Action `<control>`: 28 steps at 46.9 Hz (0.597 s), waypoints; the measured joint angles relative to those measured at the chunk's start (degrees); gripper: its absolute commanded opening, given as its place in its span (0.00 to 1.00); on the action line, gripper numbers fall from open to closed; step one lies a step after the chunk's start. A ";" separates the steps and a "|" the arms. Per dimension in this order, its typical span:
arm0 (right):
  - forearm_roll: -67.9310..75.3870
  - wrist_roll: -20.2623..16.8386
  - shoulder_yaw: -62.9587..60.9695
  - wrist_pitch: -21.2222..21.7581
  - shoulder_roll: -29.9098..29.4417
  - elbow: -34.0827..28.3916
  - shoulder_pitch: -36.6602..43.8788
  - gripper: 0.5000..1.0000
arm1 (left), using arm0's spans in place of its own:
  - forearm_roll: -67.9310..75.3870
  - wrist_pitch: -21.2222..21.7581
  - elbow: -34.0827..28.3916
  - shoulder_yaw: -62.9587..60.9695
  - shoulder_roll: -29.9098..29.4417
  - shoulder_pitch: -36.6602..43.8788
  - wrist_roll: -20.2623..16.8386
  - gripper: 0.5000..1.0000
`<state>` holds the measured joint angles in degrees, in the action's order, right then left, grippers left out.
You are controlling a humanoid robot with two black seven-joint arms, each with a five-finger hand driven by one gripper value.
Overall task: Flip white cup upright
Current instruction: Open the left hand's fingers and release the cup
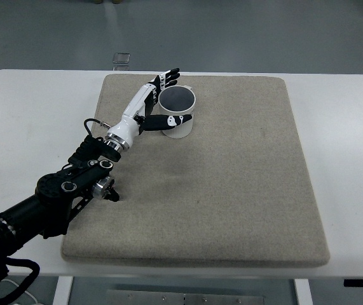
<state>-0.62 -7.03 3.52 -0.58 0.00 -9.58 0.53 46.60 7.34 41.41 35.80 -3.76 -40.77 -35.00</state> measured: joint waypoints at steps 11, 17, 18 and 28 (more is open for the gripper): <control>0.00 0.00 0.00 0.04 0.00 0.00 0.00 0.86 | -0.02 0.05 0.01 1.27 -0.02 -0.22 0.00 0.96; 0.00 0.00 0.00 0.04 0.00 0.00 0.00 0.86 | -0.41 0.15 0.05 1.50 -0.04 -0.79 0.00 0.96; 0.00 0.00 0.00 0.04 0.00 0.00 0.00 0.86 | -0.64 0.18 0.05 1.65 -0.04 -0.84 0.00 0.96; 0.00 0.00 0.00 0.04 0.00 -0.01 0.00 0.86 | -3.91 1.18 -0.15 2.78 -0.21 -1.70 0.00 0.97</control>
<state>-0.62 -7.03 3.52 -0.54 0.00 -9.59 0.53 42.68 8.52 41.26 38.58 -3.97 -42.47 -35.00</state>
